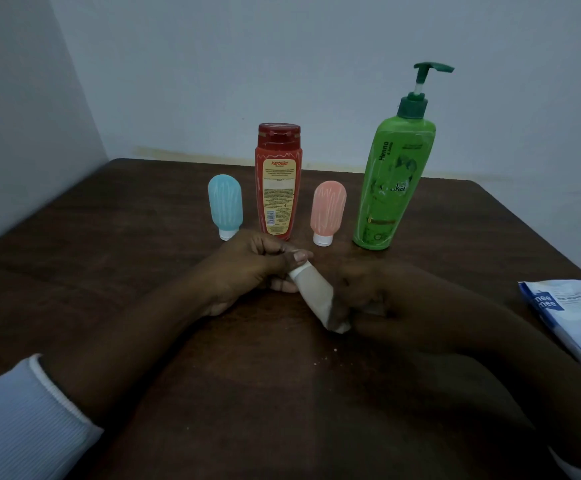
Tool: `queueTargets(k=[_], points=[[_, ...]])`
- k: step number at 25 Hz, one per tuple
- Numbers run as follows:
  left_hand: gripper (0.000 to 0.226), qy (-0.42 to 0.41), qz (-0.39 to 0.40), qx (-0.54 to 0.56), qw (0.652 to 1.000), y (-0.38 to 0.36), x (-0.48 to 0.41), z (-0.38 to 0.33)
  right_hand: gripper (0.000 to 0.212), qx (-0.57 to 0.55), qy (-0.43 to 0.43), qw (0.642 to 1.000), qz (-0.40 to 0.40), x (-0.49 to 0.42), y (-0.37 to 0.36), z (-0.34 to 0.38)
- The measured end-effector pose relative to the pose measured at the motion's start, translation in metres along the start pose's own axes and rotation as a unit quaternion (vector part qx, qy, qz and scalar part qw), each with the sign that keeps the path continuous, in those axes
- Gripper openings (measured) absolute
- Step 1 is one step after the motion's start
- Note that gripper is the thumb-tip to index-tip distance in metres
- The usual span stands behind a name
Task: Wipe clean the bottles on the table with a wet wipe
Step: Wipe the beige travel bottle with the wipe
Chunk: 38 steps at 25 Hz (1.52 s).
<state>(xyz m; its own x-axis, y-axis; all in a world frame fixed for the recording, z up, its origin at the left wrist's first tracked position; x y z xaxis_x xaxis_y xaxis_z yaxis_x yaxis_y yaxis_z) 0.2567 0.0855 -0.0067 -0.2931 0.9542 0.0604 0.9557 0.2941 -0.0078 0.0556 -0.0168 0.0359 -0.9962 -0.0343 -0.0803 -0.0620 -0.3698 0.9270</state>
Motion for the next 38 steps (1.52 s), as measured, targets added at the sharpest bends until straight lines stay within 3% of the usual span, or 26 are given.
queueTargets(k=[2, 3, 6, 8, 9, 13, 19, 22, 24, 29, 35, 36, 38], points=[[0.026, 0.004, 0.0, 0.003, 1.0, -0.001, 0.001, -0.001, 0.019, -0.037, -0.03, 0.996, 0.07, 0.007, 0.005, -0.004], [0.029, 0.004, -0.001, 0.003, 1.0, -0.002, 0.001, -0.002, 0.021, -0.067, -0.039, 0.995, 0.064, 0.01, 0.007, -0.006], [0.036, 0.006, -0.005, -0.002, 1.0, -0.002, 0.001, -0.002, 0.016, -0.126, -0.032, 0.983, -0.131, 0.011, 0.013, -0.01], [0.037, 0.002, -0.001, -0.006, 1.0, -0.002, 0.0, -0.001, 0.019, -0.057, -0.038, 0.972, -0.227, 0.005, 0.007, -0.006], [0.035, -0.001, -0.002, -0.006, 1.0, -0.002, 0.0, -0.001, 0.022, -0.011, -0.039, 0.972, -0.232, 0.0, 0.0, -0.003], [0.024, -0.014, -0.016, -0.015, 1.0, -0.005, 0.003, -0.002, 0.021, 0.046, 0.005, 0.988, -0.15, -0.013, -0.019, 0.009], [0.038, -0.013, -0.019, -0.016, 1.0, -0.004, 0.001, 0.0, 0.014, -0.011, 0.005, 1.0, -0.011, 0.004, 0.001, 0.01], [0.035, -0.024, -0.023, -0.022, 0.999, -0.005, 0.002, -0.001, 0.016, -0.063, -0.007, 0.986, -0.156, 0.005, 0.005, -0.001], [0.035, -0.032, -0.026, -0.026, 0.999, -0.005, 0.002, -0.001, 0.021, -0.034, -0.02, 0.973, -0.229, -0.001, -0.002, -0.001], [0.034, -0.044, -0.037, -0.051, 0.997, -0.006, 0.003, -0.001, 0.025, 0.047, 0.005, 0.984, -0.169, -0.011, -0.017, 0.013], [0.038, -0.024, -0.025, -0.031, 0.999, -0.005, 0.002, -0.002, 0.01, 0.062, 0.025, 0.996, -0.05, 0.0, -0.004, 0.018], [0.037, -0.024, -0.015, -0.019, 0.999, -0.004, 0.003, -0.002, 0.01, 0.037, 0.022, 0.998, -0.048, 0.002, -0.002, 0.015], [0.036, -0.028, 0.01, 0.005, 1.0, -0.003, 0.004, -0.005, 0.013, -0.03, 0.002, 0.991, -0.134, 0.005, 0.005, 0.004]])
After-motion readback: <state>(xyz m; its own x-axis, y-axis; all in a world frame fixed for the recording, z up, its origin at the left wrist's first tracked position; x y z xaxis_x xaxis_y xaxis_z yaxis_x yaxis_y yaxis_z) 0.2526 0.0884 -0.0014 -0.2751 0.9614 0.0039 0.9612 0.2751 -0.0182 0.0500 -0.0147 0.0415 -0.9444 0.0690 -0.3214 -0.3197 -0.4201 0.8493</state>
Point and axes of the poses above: each hand's wrist, its own x-axis away from the middle knuckle, its own y-axis out of the back of the hand, z = x × y, the point moved 2 cm from there along -x, towards the middle knuckle, and after that the axes turned 4 degrees about -y, right-handed, at the moved point
